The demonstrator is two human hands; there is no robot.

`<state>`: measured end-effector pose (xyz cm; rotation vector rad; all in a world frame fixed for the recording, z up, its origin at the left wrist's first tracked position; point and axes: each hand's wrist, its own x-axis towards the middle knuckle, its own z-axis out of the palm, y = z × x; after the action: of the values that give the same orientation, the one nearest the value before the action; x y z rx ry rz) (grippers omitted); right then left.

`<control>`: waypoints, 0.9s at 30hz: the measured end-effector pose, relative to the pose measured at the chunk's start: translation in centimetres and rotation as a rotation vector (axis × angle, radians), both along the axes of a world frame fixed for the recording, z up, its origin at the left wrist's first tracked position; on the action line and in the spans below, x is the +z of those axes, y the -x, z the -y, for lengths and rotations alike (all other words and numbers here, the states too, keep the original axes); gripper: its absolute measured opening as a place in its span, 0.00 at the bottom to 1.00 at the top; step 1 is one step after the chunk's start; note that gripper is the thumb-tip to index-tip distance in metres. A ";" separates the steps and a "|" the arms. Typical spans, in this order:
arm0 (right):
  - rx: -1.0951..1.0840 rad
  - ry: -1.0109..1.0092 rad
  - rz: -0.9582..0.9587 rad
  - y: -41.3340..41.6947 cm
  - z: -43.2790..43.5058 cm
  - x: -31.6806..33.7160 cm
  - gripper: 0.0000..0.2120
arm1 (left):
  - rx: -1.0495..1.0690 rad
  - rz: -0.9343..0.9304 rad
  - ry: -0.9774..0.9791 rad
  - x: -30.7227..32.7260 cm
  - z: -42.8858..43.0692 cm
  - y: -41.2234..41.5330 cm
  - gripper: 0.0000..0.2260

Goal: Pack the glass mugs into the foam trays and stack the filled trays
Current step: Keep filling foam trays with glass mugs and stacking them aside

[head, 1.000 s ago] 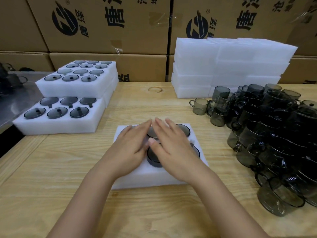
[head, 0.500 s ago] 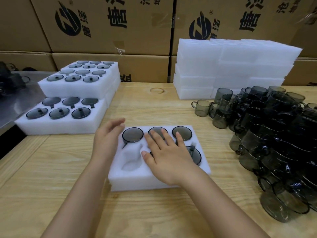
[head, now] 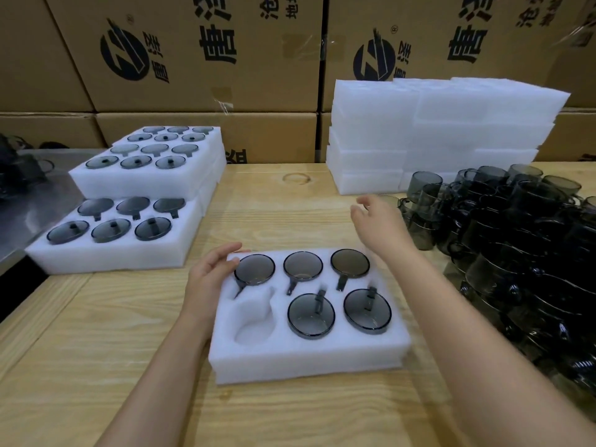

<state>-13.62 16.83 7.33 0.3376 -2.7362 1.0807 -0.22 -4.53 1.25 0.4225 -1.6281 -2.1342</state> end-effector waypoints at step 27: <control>0.168 0.019 -0.158 -3.6 2.2 3.0 0.12 | 0.058 -0.279 0.145 0.6 -0.1 -0.8 0.13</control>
<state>-10.01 14.61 10.37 0.6320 -2.5937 1.0694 0.62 -4.43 1.86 0.1190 -1.5749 -1.9186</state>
